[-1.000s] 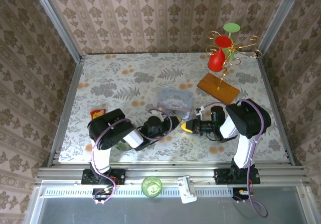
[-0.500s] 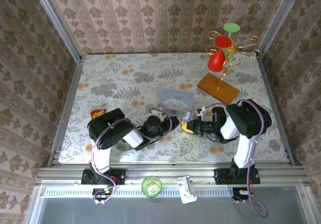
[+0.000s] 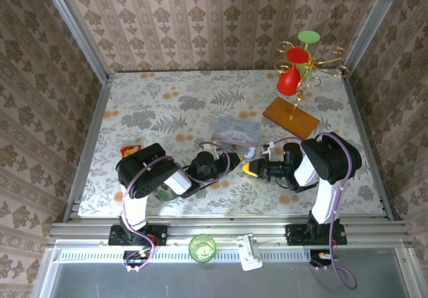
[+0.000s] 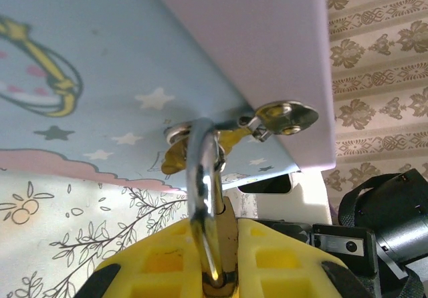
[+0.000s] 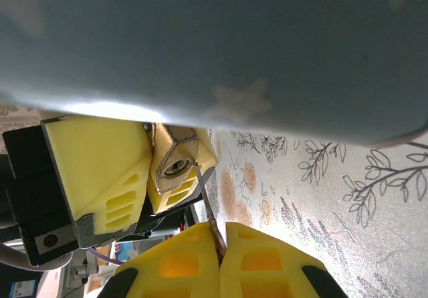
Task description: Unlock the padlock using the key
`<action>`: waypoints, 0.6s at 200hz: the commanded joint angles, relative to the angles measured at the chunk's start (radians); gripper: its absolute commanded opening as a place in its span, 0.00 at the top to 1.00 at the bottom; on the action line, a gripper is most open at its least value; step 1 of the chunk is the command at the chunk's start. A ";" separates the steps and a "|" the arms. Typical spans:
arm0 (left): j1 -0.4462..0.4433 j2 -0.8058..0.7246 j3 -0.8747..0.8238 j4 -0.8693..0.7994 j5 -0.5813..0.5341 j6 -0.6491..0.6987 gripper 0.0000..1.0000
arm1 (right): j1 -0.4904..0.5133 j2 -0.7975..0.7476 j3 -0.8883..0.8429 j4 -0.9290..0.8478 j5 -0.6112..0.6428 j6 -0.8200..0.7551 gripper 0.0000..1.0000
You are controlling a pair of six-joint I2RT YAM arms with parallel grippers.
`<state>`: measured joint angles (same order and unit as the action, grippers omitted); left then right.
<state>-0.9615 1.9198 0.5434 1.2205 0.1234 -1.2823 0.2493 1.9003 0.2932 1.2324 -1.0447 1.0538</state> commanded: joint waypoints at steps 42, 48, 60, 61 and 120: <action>-0.003 0.013 0.021 0.088 0.035 -0.002 1.00 | -0.008 0.003 -0.009 0.066 -0.021 0.015 1.00; -0.001 0.012 0.020 0.087 0.036 -0.001 1.00 | -0.008 0.002 -0.007 0.064 -0.022 0.015 1.00; 0.003 0.007 0.025 0.088 0.041 0.001 1.00 | -0.010 0.004 -0.005 0.060 -0.026 0.018 1.00; 0.004 0.007 0.025 0.088 0.041 0.001 1.00 | -0.009 0.005 -0.005 0.061 -0.026 0.018 1.00; 0.016 -0.009 0.020 0.088 0.029 -0.001 1.00 | -0.011 -0.001 -0.034 0.059 -0.009 0.012 1.00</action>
<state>-0.9577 1.9251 0.5480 1.2274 0.1394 -1.2865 0.2455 1.9003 0.2764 1.2575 -1.0477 1.0740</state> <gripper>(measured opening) 0.125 0.037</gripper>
